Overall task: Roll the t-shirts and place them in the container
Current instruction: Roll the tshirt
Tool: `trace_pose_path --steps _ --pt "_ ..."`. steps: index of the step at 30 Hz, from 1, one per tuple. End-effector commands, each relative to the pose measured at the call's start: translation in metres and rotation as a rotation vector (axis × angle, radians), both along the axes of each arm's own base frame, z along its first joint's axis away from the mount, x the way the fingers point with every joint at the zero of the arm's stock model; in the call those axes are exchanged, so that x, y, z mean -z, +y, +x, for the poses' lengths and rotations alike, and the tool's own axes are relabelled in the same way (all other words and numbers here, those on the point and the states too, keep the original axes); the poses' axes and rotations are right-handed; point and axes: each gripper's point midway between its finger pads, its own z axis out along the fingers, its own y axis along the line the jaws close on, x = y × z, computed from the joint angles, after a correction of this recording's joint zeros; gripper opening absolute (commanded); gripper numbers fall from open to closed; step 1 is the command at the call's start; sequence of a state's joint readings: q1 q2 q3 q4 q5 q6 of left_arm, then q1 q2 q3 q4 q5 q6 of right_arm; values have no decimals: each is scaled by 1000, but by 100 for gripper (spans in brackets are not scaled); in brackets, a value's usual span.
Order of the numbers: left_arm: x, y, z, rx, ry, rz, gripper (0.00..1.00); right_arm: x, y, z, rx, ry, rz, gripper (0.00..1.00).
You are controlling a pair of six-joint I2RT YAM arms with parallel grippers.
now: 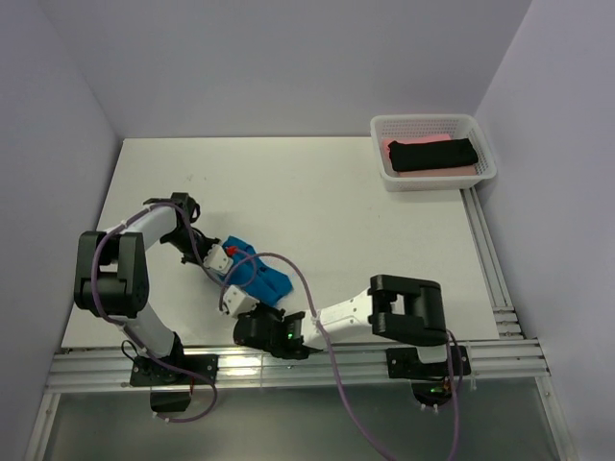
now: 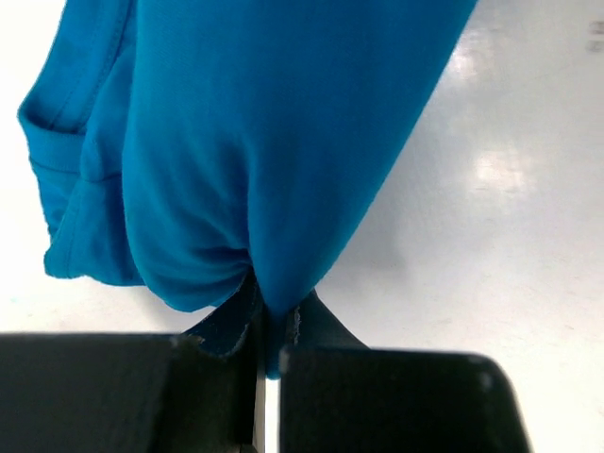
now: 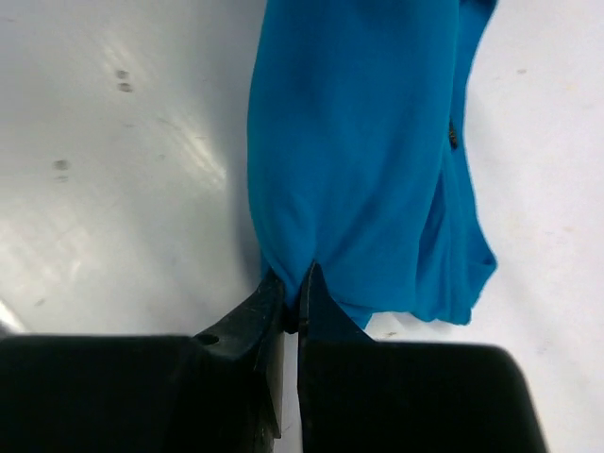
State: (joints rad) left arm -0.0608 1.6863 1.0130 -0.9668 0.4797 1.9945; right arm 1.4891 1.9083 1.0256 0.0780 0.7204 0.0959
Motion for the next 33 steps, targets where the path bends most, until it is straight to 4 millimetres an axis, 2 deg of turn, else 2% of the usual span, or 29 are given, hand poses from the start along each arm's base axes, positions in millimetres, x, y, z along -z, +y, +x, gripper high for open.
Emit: trace_pose_path --steps 1,2,3,4,5,9,10,11,13,14,16,18,19,21,22,23,29,33 --pt "2 9 -18 388 -20 49 0 -8 7 -17 -41 232 203 0" --pt "1 9 -21 384 3 55 0 -9 5 -10 -28 266 235 0" --pt "1 11 -23 388 20 65 0 -11 -1 -10 -19 299 267 0" --pt "-1 14 -21 393 22 83 0 -14 3 -12 -40 334 306 0" --pt "-2 14 -22 390 30 88 0 -15 -5 -8 -34 346 321 0" --pt "-4 21 -22 390 48 122 0 -21 -6 -16 -76 454 414 0" --pt "-5 22 -22 390 58 129 1 -24 -1 -24 -126 517 452 0" --pt "-5 25 -24 383 78 143 0 -20 -5 -27 -133 552 462 0" --pt "-5 27 -30 382 146 160 0 -26 -5 -21 -132 618 543 0" --pt "-6 28 -31 368 170 172 0 -22 -8 -30 -162 677 551 0" --pt "-4 32 -34 372 217 204 0 -26 -9 -24 -146 746 625 0" --pt "-2 37 -35 365 248 240 0 -19 -14 -32 -138 858 654 0" --pt "-2 38 -35 364 254 251 0 -14 -19 -25 -116 879 681 0" --pt "-2 40 -33 366 255 265 0 -15 -22 -31 -114 968 724 0" --pt "-3 40 -32 368 258 270 0 -23 -22 -25 -127 971 776 0" --pt "-5 41 -34 365 272 275 0 -17 -27 -28 -118 999 783 0" --pt "-8 46 -25 356 270 372 0 -40 -22 -37 -160 1156 876 0" --pt "-9 46 -24 365 262 382 0 -46 -25 -43 -138 1219 895 0"
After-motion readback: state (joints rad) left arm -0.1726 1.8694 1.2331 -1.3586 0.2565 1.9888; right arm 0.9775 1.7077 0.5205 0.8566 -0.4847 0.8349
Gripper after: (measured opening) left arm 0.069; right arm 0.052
